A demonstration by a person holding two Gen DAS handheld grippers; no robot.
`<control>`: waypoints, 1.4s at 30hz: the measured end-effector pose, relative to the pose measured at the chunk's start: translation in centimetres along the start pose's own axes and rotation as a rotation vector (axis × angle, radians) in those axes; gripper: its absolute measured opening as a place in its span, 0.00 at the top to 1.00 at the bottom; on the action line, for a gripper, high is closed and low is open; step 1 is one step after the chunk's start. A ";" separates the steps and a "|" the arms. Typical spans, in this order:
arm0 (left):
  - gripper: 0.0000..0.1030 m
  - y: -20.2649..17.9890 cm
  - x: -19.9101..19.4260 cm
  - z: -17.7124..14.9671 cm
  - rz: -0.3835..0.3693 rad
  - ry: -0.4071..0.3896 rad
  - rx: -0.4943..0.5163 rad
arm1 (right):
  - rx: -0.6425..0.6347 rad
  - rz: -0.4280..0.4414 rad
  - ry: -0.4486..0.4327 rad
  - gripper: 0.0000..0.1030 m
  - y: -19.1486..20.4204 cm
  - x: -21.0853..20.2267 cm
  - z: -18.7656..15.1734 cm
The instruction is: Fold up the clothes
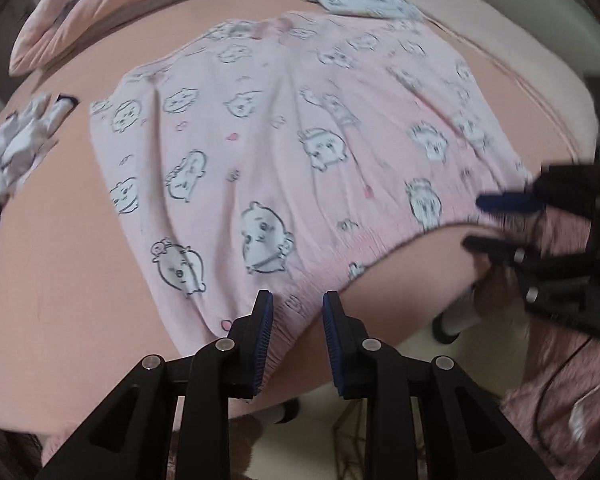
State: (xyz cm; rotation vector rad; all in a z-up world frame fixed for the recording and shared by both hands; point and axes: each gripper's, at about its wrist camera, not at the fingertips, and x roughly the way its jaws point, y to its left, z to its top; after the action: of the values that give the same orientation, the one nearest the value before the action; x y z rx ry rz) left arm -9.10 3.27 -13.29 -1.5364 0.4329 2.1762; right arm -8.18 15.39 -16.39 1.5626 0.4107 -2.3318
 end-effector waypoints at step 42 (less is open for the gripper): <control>0.90 -0.5 1.2 1.3 -0.066 -0.095 0.021 | 0.238 0.090 -0.103 0.94 -2.9 -0.3 0.8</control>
State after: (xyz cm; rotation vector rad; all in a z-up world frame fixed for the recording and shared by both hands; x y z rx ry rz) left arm -10.21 4.54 -14.00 -1.4098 0.3676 2.1761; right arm -9.91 17.79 -15.59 1.5170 0.0380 -2.4504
